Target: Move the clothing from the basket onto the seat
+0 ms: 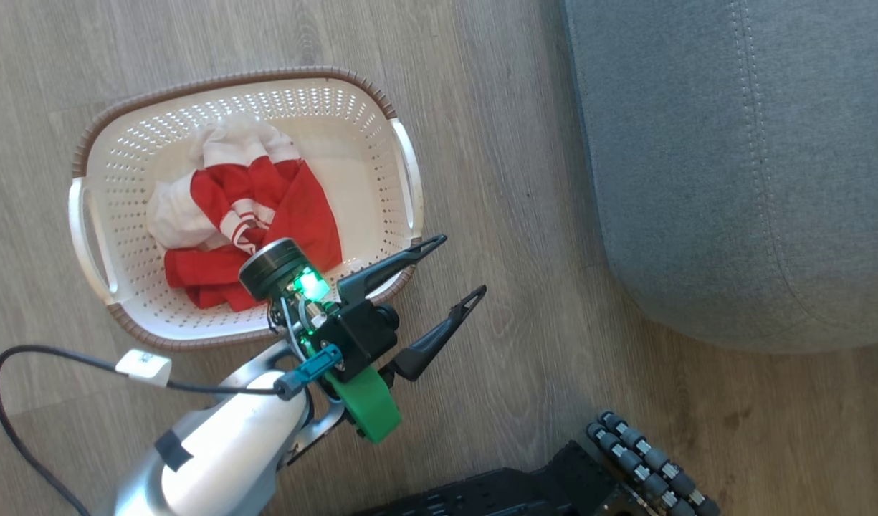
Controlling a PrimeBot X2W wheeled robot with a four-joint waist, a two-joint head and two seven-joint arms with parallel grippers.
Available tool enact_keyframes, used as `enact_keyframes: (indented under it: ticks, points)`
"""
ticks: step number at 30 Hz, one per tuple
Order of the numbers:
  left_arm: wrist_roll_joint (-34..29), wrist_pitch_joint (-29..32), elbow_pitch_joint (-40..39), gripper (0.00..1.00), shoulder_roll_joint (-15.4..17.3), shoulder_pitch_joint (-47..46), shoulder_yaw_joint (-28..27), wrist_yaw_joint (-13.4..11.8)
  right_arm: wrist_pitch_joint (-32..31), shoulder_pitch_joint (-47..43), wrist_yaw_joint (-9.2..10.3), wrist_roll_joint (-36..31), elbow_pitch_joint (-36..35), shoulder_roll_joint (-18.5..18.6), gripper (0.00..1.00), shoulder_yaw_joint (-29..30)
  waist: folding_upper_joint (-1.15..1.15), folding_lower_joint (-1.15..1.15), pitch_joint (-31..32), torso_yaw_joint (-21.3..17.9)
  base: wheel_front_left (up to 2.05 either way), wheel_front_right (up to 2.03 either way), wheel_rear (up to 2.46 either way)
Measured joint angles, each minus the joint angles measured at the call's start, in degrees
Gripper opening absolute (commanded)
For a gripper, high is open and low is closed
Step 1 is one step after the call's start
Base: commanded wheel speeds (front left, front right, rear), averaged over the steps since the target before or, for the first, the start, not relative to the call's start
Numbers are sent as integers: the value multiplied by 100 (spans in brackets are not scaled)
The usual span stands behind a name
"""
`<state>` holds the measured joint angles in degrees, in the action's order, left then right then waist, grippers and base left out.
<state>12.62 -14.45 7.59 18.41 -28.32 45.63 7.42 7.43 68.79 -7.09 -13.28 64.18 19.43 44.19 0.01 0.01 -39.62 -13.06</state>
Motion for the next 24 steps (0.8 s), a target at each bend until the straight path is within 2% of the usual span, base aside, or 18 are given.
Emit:
enact_keyframes:
  ticks: [7,8,9,10,16,24]
  points:
    - [0,0,7,100,-18,-19,-32,-1,-20,-3,0,-465,42,-124,0,346,0,-1,104,22,0,0,0]
    - [0,0,16,100,-18,-19,-36,0,-11,-5,0,-534,40,-126,18,385,0,-1,122,19,0,0,0]
    - [0,0,31,100,-19,-19,-42,0,24,-8,0,-605,27,-129,18,426,0,-1,141,15,0,0,0]
    - [0,0,62,100,-25,-19,-48,0,81,-13,0,-727,-24,-147,100,550,0,-1,187,8,0,0,0]
    - [0,0,97,100,-156,-7,-52,0,226,-34,0,-1107,-176,-267,100,748,0,-1,417,-9,0,0,0]
    - [1,0,221,100,-381,53,-70,0,379,-309,0,-1406,-163,-343,100,655,0,-1,877,-75,0,0,0]
